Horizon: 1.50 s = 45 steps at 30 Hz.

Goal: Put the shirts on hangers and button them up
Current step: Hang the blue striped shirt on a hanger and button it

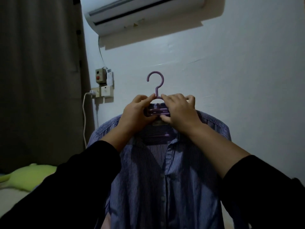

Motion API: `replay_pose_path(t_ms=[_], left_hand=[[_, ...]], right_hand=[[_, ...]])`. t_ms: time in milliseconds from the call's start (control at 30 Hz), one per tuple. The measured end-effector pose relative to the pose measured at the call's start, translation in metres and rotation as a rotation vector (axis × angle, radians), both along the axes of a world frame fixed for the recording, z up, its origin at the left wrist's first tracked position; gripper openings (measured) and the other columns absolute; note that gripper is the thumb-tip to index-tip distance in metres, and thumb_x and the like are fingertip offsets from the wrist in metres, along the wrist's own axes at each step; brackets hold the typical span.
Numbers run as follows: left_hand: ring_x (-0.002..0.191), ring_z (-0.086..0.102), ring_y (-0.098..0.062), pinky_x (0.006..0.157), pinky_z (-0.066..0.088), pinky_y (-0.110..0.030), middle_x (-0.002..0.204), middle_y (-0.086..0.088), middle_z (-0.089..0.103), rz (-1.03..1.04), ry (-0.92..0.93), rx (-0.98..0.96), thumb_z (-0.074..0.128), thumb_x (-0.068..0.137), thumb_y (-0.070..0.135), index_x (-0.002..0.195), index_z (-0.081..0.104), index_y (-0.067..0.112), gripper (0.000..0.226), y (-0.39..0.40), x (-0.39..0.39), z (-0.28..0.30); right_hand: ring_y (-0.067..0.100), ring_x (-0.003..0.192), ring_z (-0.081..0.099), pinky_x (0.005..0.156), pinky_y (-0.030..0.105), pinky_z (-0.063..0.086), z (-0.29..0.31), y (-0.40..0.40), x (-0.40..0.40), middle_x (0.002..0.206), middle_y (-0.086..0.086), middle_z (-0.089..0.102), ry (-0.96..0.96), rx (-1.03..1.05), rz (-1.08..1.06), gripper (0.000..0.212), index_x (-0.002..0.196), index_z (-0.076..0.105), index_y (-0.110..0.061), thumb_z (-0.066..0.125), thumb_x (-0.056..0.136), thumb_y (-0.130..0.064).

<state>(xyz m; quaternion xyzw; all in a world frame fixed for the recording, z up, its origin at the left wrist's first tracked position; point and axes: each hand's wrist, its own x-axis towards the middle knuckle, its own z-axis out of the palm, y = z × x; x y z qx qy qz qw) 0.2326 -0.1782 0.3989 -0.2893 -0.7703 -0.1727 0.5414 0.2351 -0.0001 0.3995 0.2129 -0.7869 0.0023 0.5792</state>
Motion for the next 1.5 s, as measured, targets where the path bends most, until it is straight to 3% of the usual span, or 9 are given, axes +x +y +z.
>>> replay_pose_path(t_ms=[100, 200, 333, 467, 667, 933, 1200, 1400, 1500], left_hand=[[0.108, 0.057, -0.019, 0.093, 0.046, -0.027, 0.127, -0.007, 0.053, 0.052, -0.076, 0.004, 0.075, 0.079, 0.028, 0.141, 0.046, 0.022, 0.068, -0.017, 0.003, 0.001], [0.11, 0.054, -0.017, 0.092, 0.046, -0.031, 0.131, -0.005, 0.049, 0.09, -0.13, 0.037, 0.059, 0.08, 0.06, 0.148, 0.031, 0.029, 0.079, -0.038, 0.006, -0.006], [0.114, 0.054, -0.025, 0.091, 0.047, -0.035, 0.137, -0.011, 0.048, 0.234, -0.032, -0.144, 0.037, 0.074, 0.082, 0.151, 0.022, 0.019, 0.101, -0.069, 0.005, -0.027], [0.128, 0.046, -0.03, 0.104, 0.038, -0.041, 0.147, -0.011, 0.04, 0.402, -0.039, -0.228, 0.036, 0.063, 0.091, 0.152, 0.018, 0.014, 0.119, -0.1, 0.002, -0.041], [0.127, 0.046, -0.031, 0.097, 0.047, -0.043, 0.147, -0.01, 0.04, 0.543, -0.082, -0.316, 0.071, 0.067, 0.063, 0.15, 0.025, 0.014, 0.107, -0.138, -0.01, -0.054], [0.111, 0.057, -0.025, 0.074, 0.056, -0.036, 0.131, -0.005, 0.053, 0.63, -0.074, -0.214, 0.072, 0.069, 0.058, 0.145, 0.038, 0.016, 0.094, -0.193, -0.038, -0.081], [0.121, 0.047, -0.02, 0.086, 0.049, -0.033, 0.14, 0.002, 0.043, 0.82, -0.267, -0.01, 0.066, 0.075, 0.06, 0.151, 0.024, 0.024, 0.093, -0.269, -0.081, -0.115], [0.113, 0.052, -0.034, 0.09, 0.043, -0.039, 0.136, -0.006, 0.049, 1.159, -0.456, 0.137, 0.053, 0.079, 0.07, 0.142, 0.037, 0.013, 0.086, -0.347, -0.125, -0.13], [0.13, 0.038, -0.036, 0.105, 0.029, -0.046, 0.142, -0.006, 0.044, 1.279, -0.686, 0.099, 0.037, 0.082, 0.076, 0.141, 0.036, 0.017, 0.083, -0.368, -0.152, -0.152]], right_hand=[[0.024, 0.12, 0.045, 0.092, 0.043, 0.029, 0.0, 0.0, -0.011, 0.131, 0.003, 0.051, -0.025, -0.063, 0.055, 0.063, 0.138, 0.041, -0.016, 0.063, 0.082, -0.034], [0.023, 0.125, 0.038, 0.099, 0.045, 0.029, 0.001, -0.005, -0.023, 0.135, 0.003, 0.045, -0.122, -0.139, 0.144, 0.064, 0.14, 0.038, -0.018, 0.063, 0.081, -0.03], [0.025, 0.128, 0.033, 0.107, 0.057, 0.021, 0.003, -0.017, -0.04, 0.135, 0.005, 0.043, -0.185, -0.182, 0.197, 0.066, 0.14, 0.038, -0.019, 0.065, 0.079, -0.028], [0.023, 0.13, 0.029, 0.109, 0.062, 0.013, 0.006, -0.026, -0.06, 0.136, 0.007, 0.041, -0.255, -0.229, 0.246, 0.068, 0.141, 0.037, -0.022, 0.066, 0.08, -0.026], [0.024, 0.133, 0.027, 0.108, 0.063, 0.012, -0.003, -0.057, -0.095, 0.138, 0.009, 0.04, -0.332, -0.247, 0.277, 0.072, 0.144, 0.034, -0.023, 0.066, 0.08, -0.027], [0.021, 0.142, 0.012, 0.109, 0.066, 0.005, -0.032, -0.136, -0.145, 0.153, 0.0, 0.023, -0.457, -0.203, 0.258, 0.076, 0.15, 0.013, -0.027, 0.056, 0.088, -0.036], [0.022, 0.146, -0.007, 0.111, 0.06, -0.005, -0.095, -0.242, -0.196, 0.16, 0.001, -0.006, -0.7, -0.211, 0.327, 0.077, 0.151, -0.004, -0.029, 0.043, 0.094, -0.052], [0.022, 0.146, 0.002, 0.112, 0.059, -0.002, -0.135, -0.32, -0.233, 0.16, 0.0, 0.001, -0.833, -0.186, 0.342, 0.074, 0.151, 0.0, -0.029, 0.041, 0.094, -0.053], [0.021, 0.146, 0.003, 0.112, 0.059, -0.001, -0.155, -0.349, -0.247, 0.16, 0.0, 0.003, -0.904, -0.099, 0.311, 0.073, 0.151, 0.001, -0.03, 0.039, 0.094, -0.055]])
